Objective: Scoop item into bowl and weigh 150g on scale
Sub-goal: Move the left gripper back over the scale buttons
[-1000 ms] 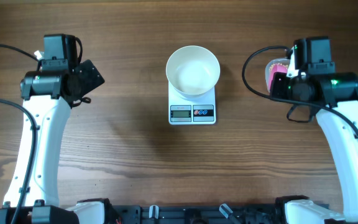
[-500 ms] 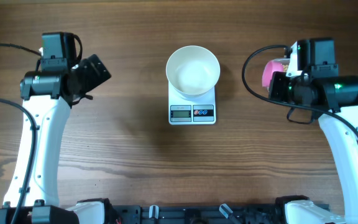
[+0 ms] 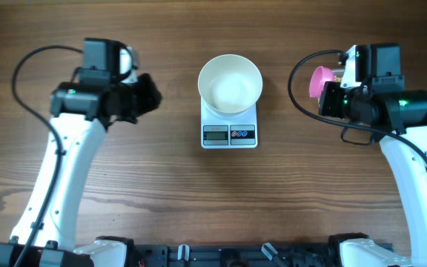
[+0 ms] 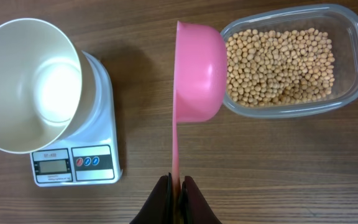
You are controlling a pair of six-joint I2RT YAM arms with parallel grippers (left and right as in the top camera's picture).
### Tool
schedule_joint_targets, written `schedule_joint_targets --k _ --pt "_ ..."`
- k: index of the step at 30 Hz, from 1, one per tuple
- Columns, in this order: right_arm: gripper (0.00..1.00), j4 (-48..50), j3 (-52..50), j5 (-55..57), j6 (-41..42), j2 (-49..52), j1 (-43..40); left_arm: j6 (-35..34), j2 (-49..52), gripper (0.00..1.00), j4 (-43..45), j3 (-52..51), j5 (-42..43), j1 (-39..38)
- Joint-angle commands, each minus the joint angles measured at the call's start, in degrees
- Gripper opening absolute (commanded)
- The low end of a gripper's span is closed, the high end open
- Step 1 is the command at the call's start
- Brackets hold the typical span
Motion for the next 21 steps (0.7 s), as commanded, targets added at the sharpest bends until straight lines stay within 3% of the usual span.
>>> schedule_joint_targets --k 1,8,14,21 --pt "0.04 0.2 0.5 -0.9 0.5 -1.0 -0.1 -2.5 3.0 0.04 0.0 0.2 -2.4 -6.2" --pt "0.04 0.1 0.5 -0.9 0.5 -1.0 -0.1 -6.6 9.5 0.04 4.0 0.2 -4.3 -16.6" --pt "0.04 0.1 0.5 -0.9 0.5 -1.0 -0.1 -14.1 13.8 0.04 5.9 0.2 -11.2 -22.4" --pt "0.04 0.1 0.5 -0.9 0.5 -1.0 -0.1 -14.2 18.6 0.04 8.5 0.2 -18.8 -28.5"
